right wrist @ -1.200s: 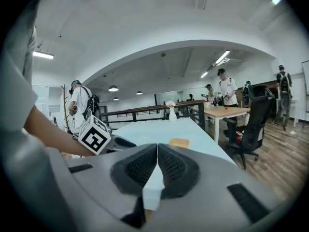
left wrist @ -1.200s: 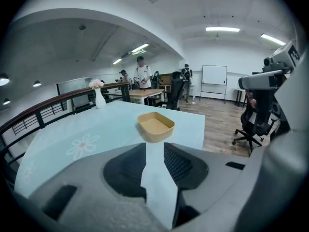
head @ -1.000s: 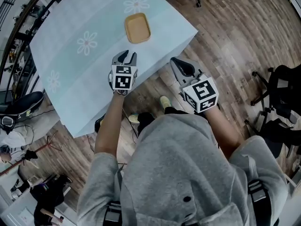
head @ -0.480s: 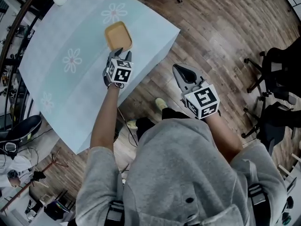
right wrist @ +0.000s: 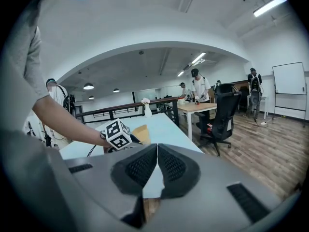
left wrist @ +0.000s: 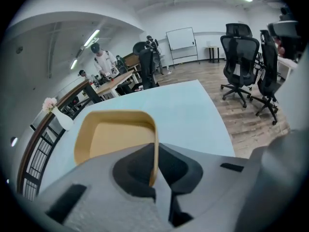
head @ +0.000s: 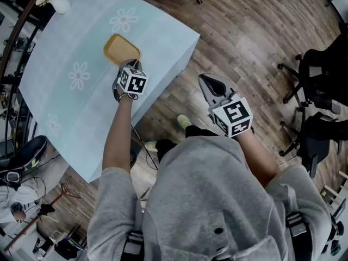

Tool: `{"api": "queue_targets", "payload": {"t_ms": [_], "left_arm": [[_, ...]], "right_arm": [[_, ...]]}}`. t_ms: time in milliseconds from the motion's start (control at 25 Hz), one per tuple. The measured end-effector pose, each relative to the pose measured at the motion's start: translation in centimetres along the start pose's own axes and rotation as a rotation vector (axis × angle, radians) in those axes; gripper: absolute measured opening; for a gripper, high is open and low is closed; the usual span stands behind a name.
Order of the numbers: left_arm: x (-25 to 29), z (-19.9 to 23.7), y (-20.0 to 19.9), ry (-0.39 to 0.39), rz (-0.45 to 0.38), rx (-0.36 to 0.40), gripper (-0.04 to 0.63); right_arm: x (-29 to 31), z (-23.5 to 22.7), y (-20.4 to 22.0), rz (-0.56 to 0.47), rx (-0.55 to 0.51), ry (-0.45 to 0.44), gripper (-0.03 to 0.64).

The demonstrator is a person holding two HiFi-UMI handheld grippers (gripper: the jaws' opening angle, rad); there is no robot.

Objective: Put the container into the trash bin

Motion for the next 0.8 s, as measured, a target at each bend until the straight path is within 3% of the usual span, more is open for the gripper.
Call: {"api": "queue_targets", "payload": {"t_ms": [240,480,800], "left_arm": [[-3.0,-0.1,2.0,-0.043,0.003,-0.047,0.026],[-8.1,1.0,7.2,-0.146,0.042,-0.103,0.026],[-15.8,0.7,17.6,-0.286,0.167,-0.28,0.026]], "right_arm": [[1.1,2.1,-0.3,0.002,-0.024,-0.073,0.026],[3.8,5.5,-0.7,0.02,-0.071,-0.203,0.026],[7.2,12.3,0.2,0.088,-0.139,-0.413,0.026]]}}
Point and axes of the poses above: the fingertips, and each gripper's own axes: x forward along the fingers, z to its left, y out of its underside, the point moved 4 cm from there along -x, backward along the fingers, and after that the axes turned 12 degrees about x, right-handed, at the moved point
